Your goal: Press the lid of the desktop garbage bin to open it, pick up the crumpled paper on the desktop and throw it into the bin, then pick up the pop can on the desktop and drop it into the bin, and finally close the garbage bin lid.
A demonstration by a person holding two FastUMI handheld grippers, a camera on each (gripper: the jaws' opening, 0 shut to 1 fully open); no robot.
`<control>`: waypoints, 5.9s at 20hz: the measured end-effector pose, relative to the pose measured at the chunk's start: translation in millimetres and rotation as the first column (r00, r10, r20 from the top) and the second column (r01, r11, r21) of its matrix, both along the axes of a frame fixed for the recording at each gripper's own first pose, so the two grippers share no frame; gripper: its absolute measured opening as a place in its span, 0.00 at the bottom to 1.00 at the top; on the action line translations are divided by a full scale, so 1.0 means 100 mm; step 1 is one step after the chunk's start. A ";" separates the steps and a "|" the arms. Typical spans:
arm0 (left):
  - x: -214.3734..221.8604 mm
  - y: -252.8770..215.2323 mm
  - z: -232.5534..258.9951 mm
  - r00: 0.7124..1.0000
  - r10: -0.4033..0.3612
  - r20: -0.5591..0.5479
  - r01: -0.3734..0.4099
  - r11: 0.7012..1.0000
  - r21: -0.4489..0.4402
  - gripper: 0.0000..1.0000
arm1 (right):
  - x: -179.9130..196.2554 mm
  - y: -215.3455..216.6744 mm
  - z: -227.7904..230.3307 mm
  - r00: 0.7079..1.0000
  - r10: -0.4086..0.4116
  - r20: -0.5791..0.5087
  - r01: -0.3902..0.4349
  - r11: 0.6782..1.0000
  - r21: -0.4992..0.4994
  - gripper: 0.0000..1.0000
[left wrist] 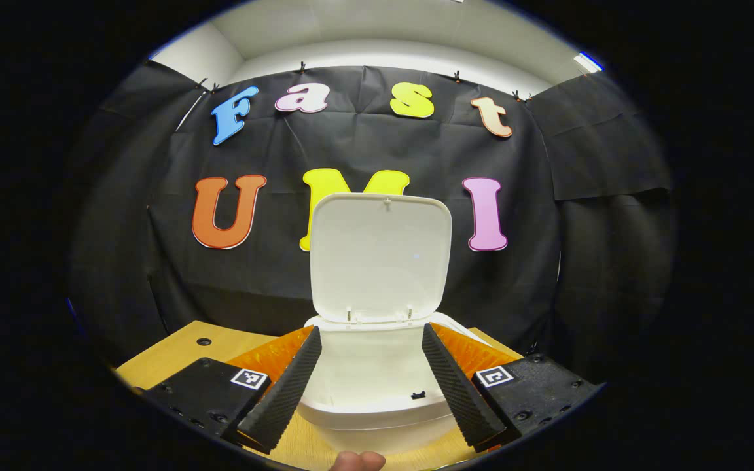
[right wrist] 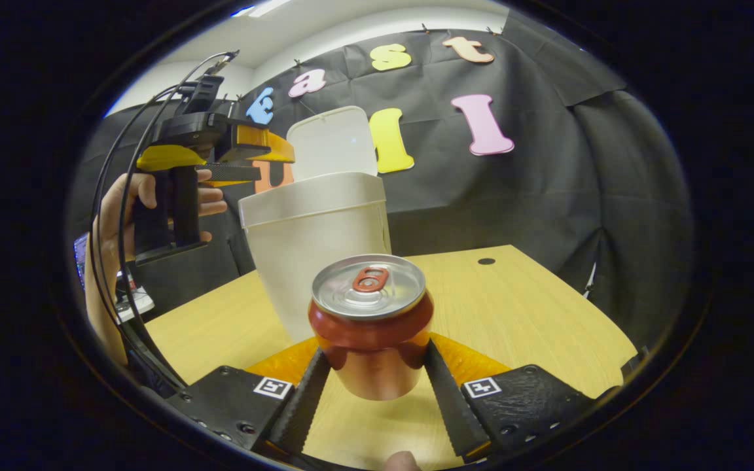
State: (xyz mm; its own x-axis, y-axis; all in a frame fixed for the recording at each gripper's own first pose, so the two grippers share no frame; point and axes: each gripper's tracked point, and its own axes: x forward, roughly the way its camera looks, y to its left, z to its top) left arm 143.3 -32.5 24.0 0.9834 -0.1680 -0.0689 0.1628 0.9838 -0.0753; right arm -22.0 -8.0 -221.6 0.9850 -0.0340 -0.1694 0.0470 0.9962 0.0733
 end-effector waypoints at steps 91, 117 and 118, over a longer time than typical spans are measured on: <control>-0.85 1.00 -0.19 0.998 0.034 0.043 -0.031 0.996 -0.078 0.98 | 2.47 1.01 3.45 0.925 0.009 0.381 0.068 0.980 -0.189 0.94; -0.97 0.98 -0.25 0.998 0.030 0.058 -0.026 0.998 -0.052 0.98 | 2.66 0.99 3.57 0.907 0.000 0.421 0.075 0.984 -0.161 0.97; -1.00 0.96 -0.24 0.998 0.027 0.060 -0.023 0.998 -0.058 0.98 | 2.58 1.02 3.53 0.914 0.006 0.407 0.066 0.984 -0.163 0.98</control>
